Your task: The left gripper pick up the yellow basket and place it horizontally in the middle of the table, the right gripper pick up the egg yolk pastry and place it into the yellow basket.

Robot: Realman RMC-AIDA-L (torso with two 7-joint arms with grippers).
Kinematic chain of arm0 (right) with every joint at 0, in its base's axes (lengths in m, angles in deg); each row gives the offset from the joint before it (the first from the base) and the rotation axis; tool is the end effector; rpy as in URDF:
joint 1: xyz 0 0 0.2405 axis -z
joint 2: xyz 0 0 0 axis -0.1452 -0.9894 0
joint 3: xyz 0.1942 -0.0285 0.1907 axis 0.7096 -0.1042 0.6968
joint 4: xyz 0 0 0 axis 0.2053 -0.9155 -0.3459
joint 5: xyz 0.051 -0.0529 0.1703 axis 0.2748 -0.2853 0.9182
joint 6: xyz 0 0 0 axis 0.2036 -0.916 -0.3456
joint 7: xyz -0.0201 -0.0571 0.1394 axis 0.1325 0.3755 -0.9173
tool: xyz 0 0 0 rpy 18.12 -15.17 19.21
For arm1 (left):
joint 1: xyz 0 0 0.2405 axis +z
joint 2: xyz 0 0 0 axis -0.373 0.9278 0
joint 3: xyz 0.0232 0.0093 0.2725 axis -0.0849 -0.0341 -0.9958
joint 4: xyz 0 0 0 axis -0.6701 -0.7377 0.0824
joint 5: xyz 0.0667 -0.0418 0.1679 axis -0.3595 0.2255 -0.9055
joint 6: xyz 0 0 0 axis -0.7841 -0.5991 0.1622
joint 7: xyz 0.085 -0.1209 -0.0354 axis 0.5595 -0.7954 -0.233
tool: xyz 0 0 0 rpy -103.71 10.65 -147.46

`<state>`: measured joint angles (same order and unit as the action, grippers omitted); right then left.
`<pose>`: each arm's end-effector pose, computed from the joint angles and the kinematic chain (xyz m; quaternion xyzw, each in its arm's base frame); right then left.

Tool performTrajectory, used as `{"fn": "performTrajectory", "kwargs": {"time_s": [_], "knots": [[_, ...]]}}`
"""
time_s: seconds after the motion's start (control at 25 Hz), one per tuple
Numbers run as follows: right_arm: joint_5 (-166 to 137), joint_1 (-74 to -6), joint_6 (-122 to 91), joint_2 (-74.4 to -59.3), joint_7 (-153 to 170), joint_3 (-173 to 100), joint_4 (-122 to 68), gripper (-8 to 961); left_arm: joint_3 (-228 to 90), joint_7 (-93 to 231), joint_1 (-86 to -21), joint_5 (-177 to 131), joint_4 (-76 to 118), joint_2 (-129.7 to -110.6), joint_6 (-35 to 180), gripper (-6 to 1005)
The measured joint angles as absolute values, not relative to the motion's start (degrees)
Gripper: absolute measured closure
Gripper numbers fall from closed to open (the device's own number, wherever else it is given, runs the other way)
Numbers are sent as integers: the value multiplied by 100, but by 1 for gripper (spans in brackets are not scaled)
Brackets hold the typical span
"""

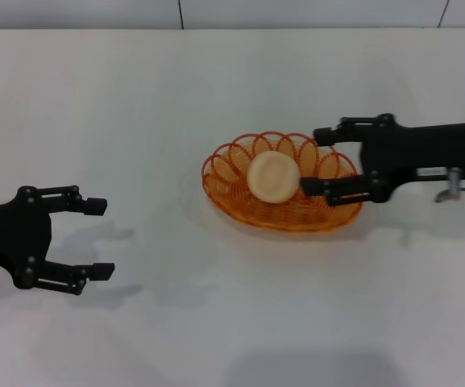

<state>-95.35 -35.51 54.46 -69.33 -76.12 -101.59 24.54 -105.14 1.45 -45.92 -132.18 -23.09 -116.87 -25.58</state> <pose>0.2021 0.3333 -0.0169 -0.9683 0.1005 0.2004 0.1102 -0.2967 0.2719 0.0415 -0.9817 -0.0854 -0.1551 0.0708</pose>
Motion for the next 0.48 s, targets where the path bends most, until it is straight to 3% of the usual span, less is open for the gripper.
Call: {"fn": "performTrajectory", "kwargs": {"time_s": [0.16, 0.28, 0.48], "knots": [[-9628, -3422, 6139, -6880, -7255, -9549, 2382, 236, -10497, 128, -4596, -13185, -2300, -11665, -2557, 110], [-9804, -3370, 6486, -6752, -7108, -9311, 2322, 166, -10420, 118, -4609, -13174, -2294, -11649, -2557, 110], [-9974, -3285, 6717, -6631, -6892, -9153, 2215, 110, -10357, 116, -4620, -13172, -2294, -11643, -2557, 110]]}}
